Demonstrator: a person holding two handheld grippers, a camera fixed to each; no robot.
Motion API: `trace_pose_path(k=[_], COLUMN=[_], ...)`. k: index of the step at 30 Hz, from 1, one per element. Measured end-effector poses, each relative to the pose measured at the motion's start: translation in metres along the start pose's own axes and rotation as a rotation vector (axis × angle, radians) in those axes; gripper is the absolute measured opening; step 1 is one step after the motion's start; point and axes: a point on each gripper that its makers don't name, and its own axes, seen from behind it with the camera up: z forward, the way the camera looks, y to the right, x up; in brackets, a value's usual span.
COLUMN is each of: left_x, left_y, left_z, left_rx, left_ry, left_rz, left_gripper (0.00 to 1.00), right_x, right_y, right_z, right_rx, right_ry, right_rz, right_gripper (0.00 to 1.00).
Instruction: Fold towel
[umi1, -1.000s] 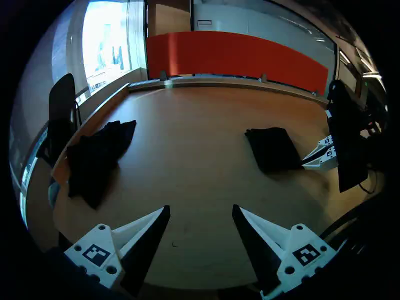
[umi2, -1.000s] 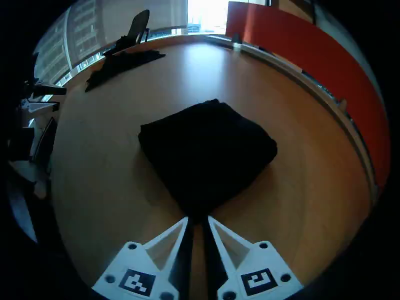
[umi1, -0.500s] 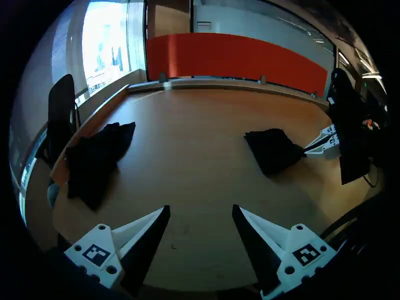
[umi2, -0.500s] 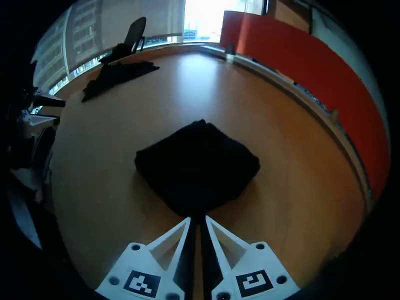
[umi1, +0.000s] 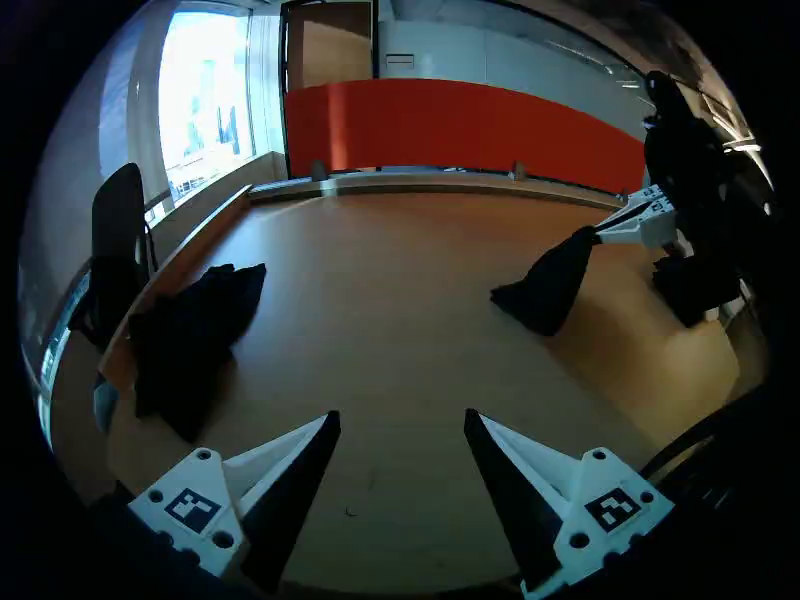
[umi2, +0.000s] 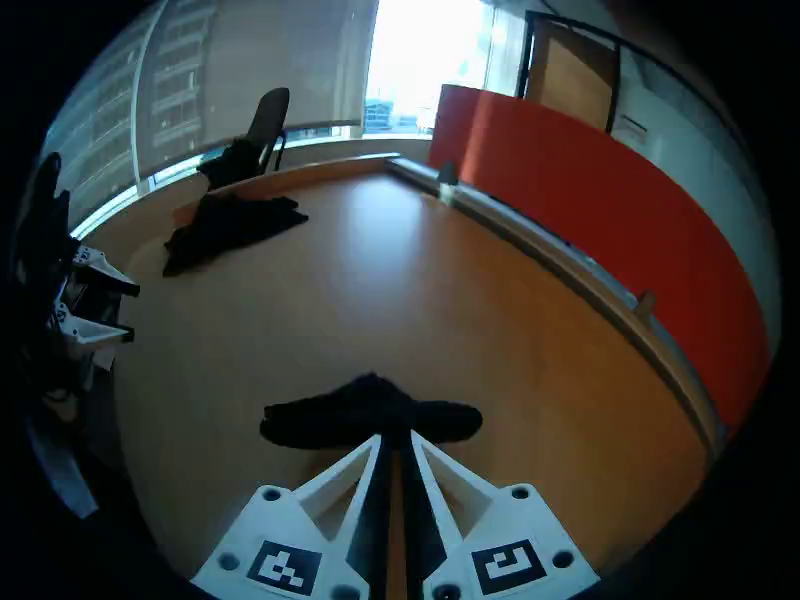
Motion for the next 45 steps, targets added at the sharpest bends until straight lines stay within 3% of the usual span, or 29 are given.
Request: trace_pose_path(k=[8,18,30,45], left_x=[0.012,0.022,0.023,0.028], left_y=[0.002,0.007,0.016,0.027], left_z=[-0.001,-0.002,0.001,0.007], left_rx=[-0.01,-0.024,-0.043,-0.049], left_ry=[0.025,0.045,0.038,0.029], left_rz=[0.012,0.011,0.025,0.025], left_gripper=[0.92,0.92,0.92,0.92], right_x=[0.041,0.043,0.027,-0.034], right_y=[0.013,0.04,0.092,0.179], right_z=[-0.019,-0.042,-0.08,-0.143], right_rx=[-0.003,-0.027,-0.099,-0.225], right_ry=[0.064,0.078,0.077,0.02], right_rz=[-0.004,0.035,0.094,0.167], right_gripper=[0.05,0.05,0.05,0.05])
